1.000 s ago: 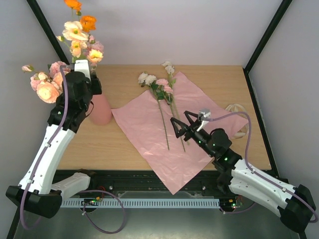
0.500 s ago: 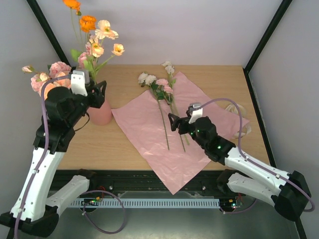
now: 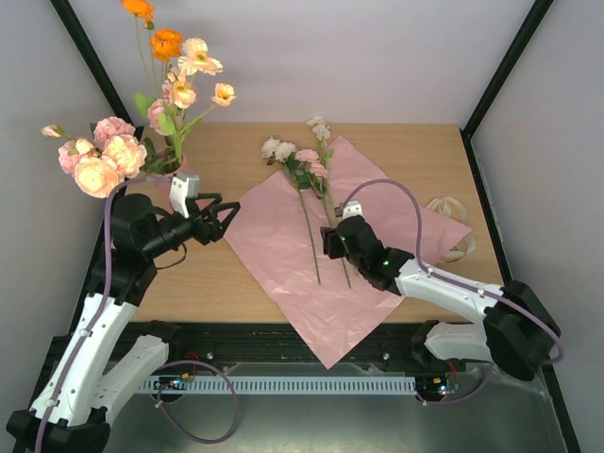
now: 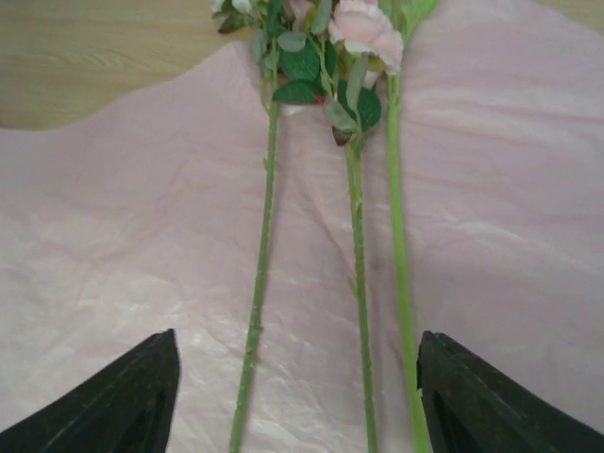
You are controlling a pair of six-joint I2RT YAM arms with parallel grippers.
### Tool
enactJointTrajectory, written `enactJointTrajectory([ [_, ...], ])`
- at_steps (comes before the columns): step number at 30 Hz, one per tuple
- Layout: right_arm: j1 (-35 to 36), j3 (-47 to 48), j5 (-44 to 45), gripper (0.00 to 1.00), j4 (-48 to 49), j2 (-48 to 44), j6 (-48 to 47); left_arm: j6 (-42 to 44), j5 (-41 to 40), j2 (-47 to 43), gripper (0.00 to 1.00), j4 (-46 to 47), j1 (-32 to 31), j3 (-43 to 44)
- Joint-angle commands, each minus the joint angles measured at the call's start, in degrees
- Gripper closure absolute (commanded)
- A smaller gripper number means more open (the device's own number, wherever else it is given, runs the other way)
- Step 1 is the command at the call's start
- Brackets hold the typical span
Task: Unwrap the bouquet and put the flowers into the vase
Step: Insert the fake flower into the vase, then pick up the fake flower from the wrapping paper.
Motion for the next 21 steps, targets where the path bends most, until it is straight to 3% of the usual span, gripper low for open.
enactJointTrajectory([
  [1,-0.79,2.74,0.68,0.39,-0.42,4.07,-0.38,-3.55,7.37,-1.69,0.01,6.36,-0.08,-4.01],
  [3,-1.22,3.13,0.26,0.48,0.41,6.0,-0.38,-4.15,9.29,-2.65,0.0,7.93,-0.42,-6.14],
  [9,-3.62,4.94,-1.97,0.61,1.2,11.72,-0.62,-2.55,7.9,-5.72,0.0,7.82,-0.68,-11.23],
  [15,-4.76,5.63,-11.32,0.64,3.88,16.98,1.92,-4.53,7.43,-8.38,0.01,10.89,-0.84,-17.91],
  [21,-4.76,9.93,-13.45,0.66,4.9,23.82,4.48,-2.89,0.35,-8.34,0.01,6.55,-0.81,-16.9],
])
